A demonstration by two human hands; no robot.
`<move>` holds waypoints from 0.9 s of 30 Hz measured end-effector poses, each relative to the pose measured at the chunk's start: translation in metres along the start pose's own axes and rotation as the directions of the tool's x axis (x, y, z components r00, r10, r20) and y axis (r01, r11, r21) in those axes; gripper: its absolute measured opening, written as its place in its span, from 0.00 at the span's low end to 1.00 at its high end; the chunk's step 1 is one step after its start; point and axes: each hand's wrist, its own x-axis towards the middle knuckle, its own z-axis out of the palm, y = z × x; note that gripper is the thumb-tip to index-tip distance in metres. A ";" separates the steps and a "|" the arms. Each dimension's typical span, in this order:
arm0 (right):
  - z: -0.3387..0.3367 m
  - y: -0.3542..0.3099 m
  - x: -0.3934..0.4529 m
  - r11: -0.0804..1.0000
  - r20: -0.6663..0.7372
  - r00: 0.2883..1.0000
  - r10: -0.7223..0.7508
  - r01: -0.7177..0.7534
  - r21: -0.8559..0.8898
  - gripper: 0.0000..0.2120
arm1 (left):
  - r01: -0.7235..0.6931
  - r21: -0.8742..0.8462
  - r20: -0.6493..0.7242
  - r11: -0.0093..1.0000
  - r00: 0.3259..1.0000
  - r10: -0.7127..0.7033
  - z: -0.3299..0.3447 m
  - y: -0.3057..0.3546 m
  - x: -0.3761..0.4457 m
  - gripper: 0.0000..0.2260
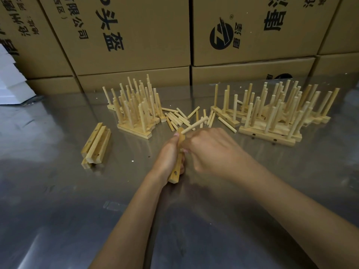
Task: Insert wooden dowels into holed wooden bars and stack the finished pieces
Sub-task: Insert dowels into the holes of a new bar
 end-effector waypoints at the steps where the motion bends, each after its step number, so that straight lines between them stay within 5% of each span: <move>1: 0.000 0.000 0.002 1.000 0.017 1.000 0.006 -0.006 -0.002 0.08 | -0.004 0.003 0.001 1.000 1.000 0.004 0.000 0.000 0.000 0.28; 12: -0.002 0.008 0.006 0.984 0.165 0.977 0.138 -0.154 0.088 0.14 | -0.073 0.132 0.000 0.989 0.997 0.073 -0.001 -0.006 0.005 0.32; 18: -0.007 -0.002 0.005 0.934 0.319 0.947 -0.031 0.141 -0.329 0.05 | -0.110 0.162 -0.009 0.981 0.994 0.113 0.004 -0.011 0.009 0.25; 27: -0.008 0.006 0.014 0.983 0.408 0.902 0.142 -0.178 0.050 0.09 | -0.122 0.169 -0.027 0.978 0.991 0.128 0.008 -0.012 0.012 0.19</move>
